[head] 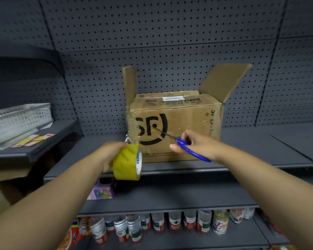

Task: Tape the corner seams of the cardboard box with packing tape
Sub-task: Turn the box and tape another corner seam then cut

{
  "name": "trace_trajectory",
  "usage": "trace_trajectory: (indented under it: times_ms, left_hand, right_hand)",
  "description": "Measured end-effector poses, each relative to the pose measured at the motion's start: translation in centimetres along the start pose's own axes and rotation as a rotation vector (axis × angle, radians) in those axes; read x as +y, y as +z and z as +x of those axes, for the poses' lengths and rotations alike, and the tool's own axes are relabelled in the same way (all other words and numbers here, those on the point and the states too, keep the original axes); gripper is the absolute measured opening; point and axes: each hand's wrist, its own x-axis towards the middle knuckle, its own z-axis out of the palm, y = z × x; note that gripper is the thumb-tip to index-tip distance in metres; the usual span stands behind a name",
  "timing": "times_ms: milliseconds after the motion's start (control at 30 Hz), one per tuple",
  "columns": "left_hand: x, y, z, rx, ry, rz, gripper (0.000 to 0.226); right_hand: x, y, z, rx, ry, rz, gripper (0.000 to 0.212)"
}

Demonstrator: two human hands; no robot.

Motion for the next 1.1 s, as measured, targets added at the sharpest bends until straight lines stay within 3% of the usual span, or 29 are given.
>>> trace_trajectory:
  times_ms: [100,200,367,533,700,867,1000,1100]
  left_hand:
    - [-0.5,-0.5,1.0,-0.065,-0.043,-0.095,0.022]
    - [-0.9,-0.7,1.7,-0.131,-0.071,-0.155,0.026]
    - [-1.0,-1.2,2.7,-0.193,-0.102,-0.223,0.029]
    - [-0.6,-1.6,3.9,-0.222,-0.123,-0.216,0.021]
    - [-0.7,-1.5,4.6,-0.260,-0.158,-0.198,0.025]
    - [-0.9,-1.5,5.2,-0.287,-0.164,-0.211,0.021]
    - [-0.9,-1.6,5.6,-0.296,-0.178,-0.211,0.022]
    - [-0.8,-1.5,5.6,-0.304,-0.180,-0.199,0.022]
  right_hand:
    - [-1.7,0.3,2.7,-0.207,0.086,-0.132,0.054]
    - [-2.5,0.8,5.4,-0.411,0.232,-0.237,0.080]
    - [-3.0,1.4,8.2,-0.531,0.304,-0.310,0.103]
    - [-3.4,1.7,9.3,-0.514,0.310,-0.302,0.082]
    - [-4.5,2.2,10.7,-0.520,0.318,-0.307,0.081]
    - [-5.1,2.2,11.7,-0.562,0.291,-0.337,0.057]
    - [-4.7,2.4,12.2,-0.485,0.189,-0.481,0.070]
    - [-4.2,2.8,12.5,-0.497,0.226,-0.362,0.066]
